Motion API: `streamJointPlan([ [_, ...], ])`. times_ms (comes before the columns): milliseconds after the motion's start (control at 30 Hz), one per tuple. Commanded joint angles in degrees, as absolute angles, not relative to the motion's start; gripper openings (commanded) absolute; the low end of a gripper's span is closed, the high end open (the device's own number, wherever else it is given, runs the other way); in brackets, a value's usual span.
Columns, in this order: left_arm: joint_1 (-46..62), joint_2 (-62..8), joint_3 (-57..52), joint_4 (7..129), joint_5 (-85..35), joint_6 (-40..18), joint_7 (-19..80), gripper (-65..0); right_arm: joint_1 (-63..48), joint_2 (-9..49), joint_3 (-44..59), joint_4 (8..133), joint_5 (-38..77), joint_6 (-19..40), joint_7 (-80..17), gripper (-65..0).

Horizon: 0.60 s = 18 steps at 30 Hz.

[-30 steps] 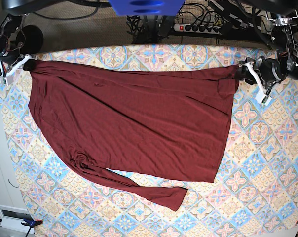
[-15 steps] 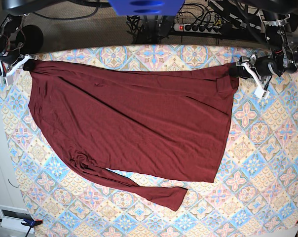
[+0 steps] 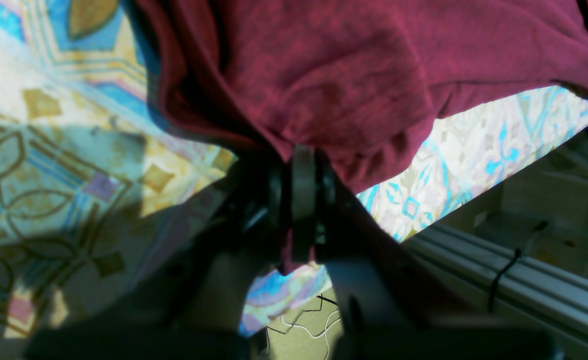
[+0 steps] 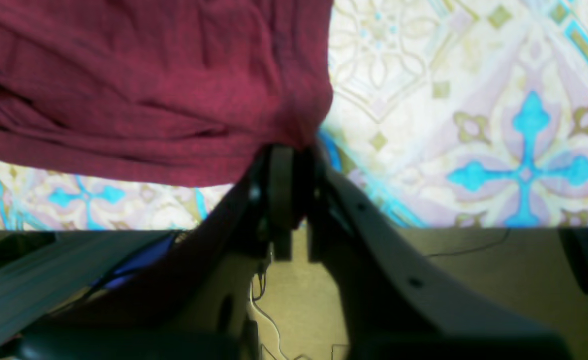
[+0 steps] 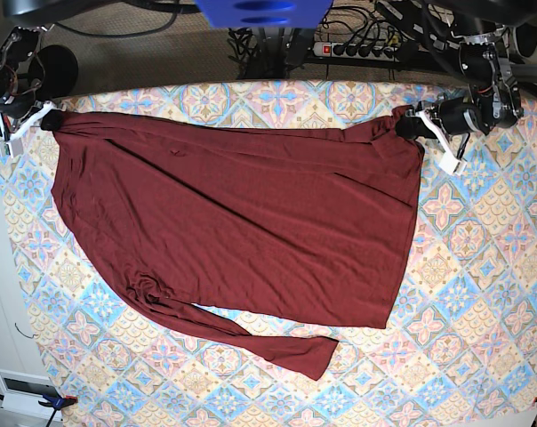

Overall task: Layout the t-shirt on the table in an organized manner, then fold the t-shirt properly
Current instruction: 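Drag the held shirt edge with the left gripper back toward the shoulder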

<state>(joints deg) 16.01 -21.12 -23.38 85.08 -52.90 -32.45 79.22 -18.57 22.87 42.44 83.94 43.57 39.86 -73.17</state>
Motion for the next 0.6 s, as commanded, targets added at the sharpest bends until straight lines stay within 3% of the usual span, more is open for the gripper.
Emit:
streamJointPlan([
  [0,16.0,-22.1,-23.7,85.8,-51.8,-32.5,80.0,-65.0,-18.3,24.3,42.9,84.7,44.4,40.0,-72.4,-64.0],
  [233,18.3,-29.2,-27.1,85.8,-61.9,-32.5,80.0,-65.0,-18.4,24.3,42.9,84.7,44.4,40.0,-72.4,-64.0],
  [567,22.8,-38.3,-30.9,85.8,-63.0,-32.6,80.0,-65.0,-18.8,24.2,40.0,86.4,44.7,40.0,-74.9,-63.9],
])
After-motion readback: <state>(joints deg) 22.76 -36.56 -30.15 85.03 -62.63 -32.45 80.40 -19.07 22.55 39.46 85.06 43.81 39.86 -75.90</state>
